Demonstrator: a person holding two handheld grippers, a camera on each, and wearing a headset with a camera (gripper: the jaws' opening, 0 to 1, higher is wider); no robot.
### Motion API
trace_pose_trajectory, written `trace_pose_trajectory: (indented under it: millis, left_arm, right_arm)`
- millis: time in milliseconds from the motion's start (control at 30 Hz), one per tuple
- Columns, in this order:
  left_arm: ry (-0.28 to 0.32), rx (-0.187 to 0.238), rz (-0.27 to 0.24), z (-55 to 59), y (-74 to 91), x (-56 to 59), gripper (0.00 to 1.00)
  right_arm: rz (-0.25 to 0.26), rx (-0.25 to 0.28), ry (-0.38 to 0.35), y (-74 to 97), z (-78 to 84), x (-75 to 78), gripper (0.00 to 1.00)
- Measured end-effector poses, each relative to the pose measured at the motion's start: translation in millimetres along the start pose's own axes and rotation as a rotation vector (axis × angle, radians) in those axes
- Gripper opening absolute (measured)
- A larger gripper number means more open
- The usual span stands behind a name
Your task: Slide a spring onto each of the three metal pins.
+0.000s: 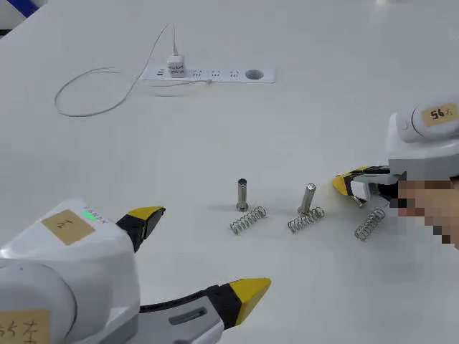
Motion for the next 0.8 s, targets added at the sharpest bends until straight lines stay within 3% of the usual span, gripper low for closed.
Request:
trace_pose_trajectory:
  millis: [333, 800]
  left_arm:
    - [-0.007, 0.011, 0.002, -2.7, 1.6, 2.1, 0.87]
    - [-0.018, 0.025, 0.003, -5.9, 6.2, 5.2, 0.86]
  right_arm:
    - [0.004, 0.036, 0.001, 18.1, -6.8, -1.8, 0.09]
    - [0.019, 0.058, 0.023, 40.4, -4.3, -7.7, 0.09]
Point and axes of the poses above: the centre of the closed fingertips' face, and the gripper's own axes: y roughly backward along the fingers, x roughly to its right, z roughly out of its underside, the point moved 4 cm from there along y, roughly backward along the fingers, and after that the axes turned 5 degrees about -x, right-handed, at the moved point
